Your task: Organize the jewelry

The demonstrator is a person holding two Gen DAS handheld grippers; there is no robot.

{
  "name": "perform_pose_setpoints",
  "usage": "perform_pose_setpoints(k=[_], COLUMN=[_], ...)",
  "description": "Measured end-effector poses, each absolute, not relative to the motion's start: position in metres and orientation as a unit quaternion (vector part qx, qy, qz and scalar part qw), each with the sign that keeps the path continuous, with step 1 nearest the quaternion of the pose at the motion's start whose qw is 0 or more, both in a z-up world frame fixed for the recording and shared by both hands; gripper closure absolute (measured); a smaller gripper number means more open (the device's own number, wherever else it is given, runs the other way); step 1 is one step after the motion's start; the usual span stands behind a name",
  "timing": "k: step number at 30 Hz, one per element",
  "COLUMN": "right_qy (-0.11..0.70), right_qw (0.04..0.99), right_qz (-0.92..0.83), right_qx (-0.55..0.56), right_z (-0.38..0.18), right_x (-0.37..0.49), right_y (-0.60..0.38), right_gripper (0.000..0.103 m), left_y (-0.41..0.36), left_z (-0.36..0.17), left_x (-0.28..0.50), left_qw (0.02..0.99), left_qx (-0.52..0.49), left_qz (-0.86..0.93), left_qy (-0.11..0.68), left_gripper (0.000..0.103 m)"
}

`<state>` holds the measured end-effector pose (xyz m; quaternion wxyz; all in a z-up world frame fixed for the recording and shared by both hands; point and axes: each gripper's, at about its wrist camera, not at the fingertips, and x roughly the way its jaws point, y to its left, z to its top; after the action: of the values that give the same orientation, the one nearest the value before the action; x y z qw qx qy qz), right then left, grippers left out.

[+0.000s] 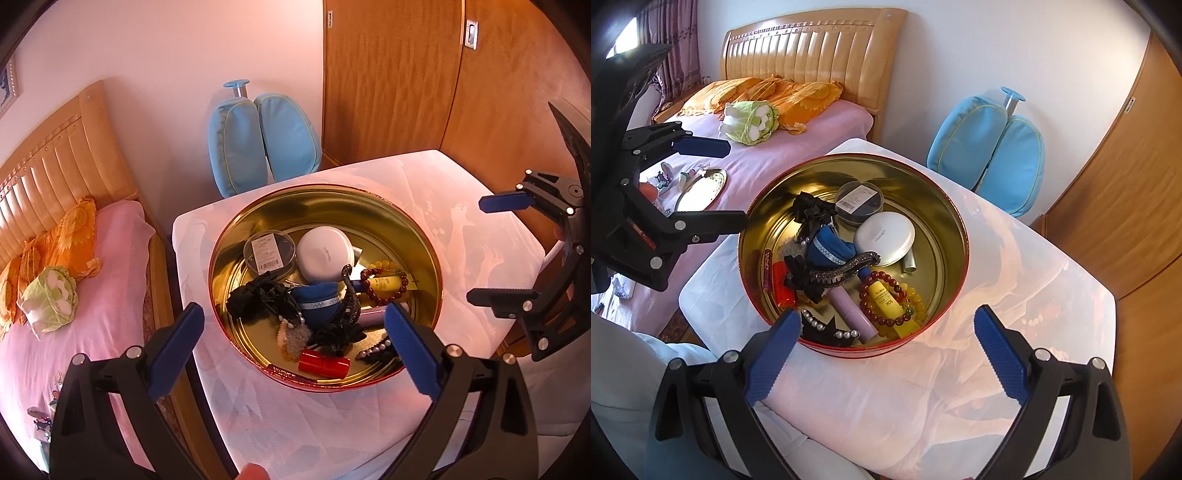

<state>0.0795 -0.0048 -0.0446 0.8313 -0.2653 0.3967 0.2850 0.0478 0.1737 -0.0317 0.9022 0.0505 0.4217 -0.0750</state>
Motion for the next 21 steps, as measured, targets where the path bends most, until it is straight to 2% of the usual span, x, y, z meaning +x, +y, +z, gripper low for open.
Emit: perform_pose_setpoints(k=[21], right_qy=[0.397], right_qw=[0.831], right_qz=[0.283], right_qx=[-0.266], right_z=[-0.0455], right_x=[0.0784], right_y=[-0.0046], right_gripper=[0.007], left_y=[0.182], left_z=[-0.0323], left_x=[0.0462], left_qw=[0.904], left_qx=[0.037], left_qz=[-0.053], left_qy=[0.423], left_gripper=[0.008])
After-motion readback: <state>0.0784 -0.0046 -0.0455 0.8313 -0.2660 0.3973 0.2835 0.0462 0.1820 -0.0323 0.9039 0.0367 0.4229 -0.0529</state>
